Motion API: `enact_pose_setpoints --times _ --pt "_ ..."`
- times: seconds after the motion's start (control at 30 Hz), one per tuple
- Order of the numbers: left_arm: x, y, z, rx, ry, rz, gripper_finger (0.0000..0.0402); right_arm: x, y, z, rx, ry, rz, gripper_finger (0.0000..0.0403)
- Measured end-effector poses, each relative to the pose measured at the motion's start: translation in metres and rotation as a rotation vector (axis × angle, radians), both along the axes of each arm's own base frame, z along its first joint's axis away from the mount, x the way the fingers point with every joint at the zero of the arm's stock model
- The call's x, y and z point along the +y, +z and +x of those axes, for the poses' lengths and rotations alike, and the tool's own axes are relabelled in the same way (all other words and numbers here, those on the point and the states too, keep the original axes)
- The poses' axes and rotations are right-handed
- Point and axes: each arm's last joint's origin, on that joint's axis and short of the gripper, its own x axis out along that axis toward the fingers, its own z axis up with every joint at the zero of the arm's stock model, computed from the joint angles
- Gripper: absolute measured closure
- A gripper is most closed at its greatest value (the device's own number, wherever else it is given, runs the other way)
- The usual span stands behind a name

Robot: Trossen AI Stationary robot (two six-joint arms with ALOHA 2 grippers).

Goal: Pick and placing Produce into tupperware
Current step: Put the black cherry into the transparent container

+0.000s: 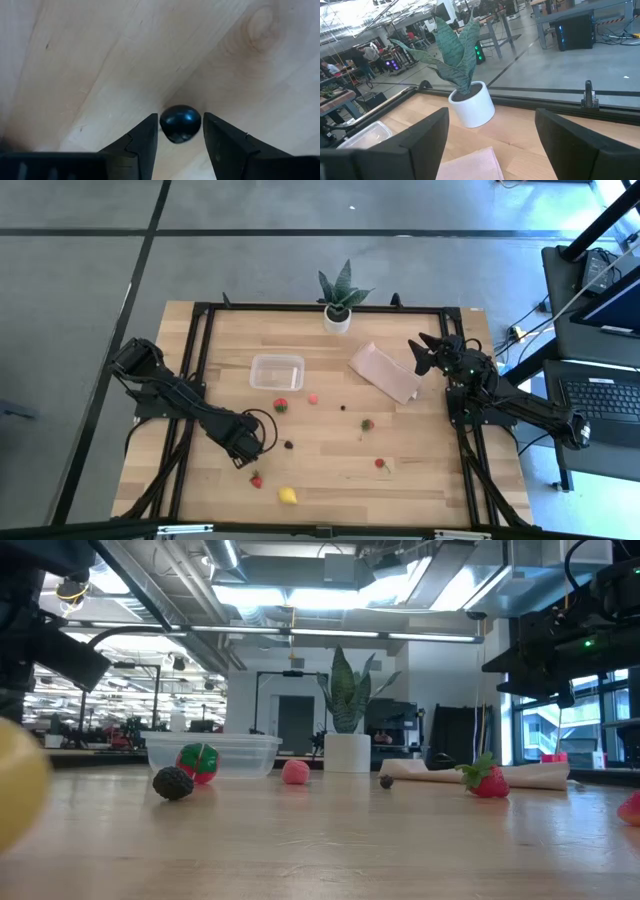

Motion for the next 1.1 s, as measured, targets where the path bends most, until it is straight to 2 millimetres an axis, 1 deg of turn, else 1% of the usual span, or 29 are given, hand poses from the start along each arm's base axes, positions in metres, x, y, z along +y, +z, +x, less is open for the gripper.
enact_pose_setpoints --times 0.43,0.53,0.73,0.9,1.03,1.1 --pt "-0.001 -0.002 0.002 -0.013 -0.024 -0.011 0.0292 0.0 0.0 0.0 0.0 0.0 0.0 0.0106" --pt "-0.002 -0.002 0.002 -0.013 -0.024 -0.012 0.0293 0.0 0.0 0.0 0.0 0.0 0.0 0.0106" --pt "-0.002 -0.002 0.003 -0.015 -0.024 -0.013 0.0283 0.0 0.0 0.0 0.0 0.0 0.0 0.0106" --pt "-0.001 -0.002 0.003 -0.015 -0.022 -0.014 0.03 0.0 0.0 0.0 0.0 0.0 0.0 0.0106" --pt "0.004 0.0 0.006 -0.021 0.0 -0.02 0.03 0.0 0.0 0.0 -0.003 -0.001 0.003 0.0106" --pt "0.008 0.006 0.011 -0.039 -0.002 -0.02 0.0295 0.0 0.0 0.0 -0.003 0.0 0.002 0.0106"
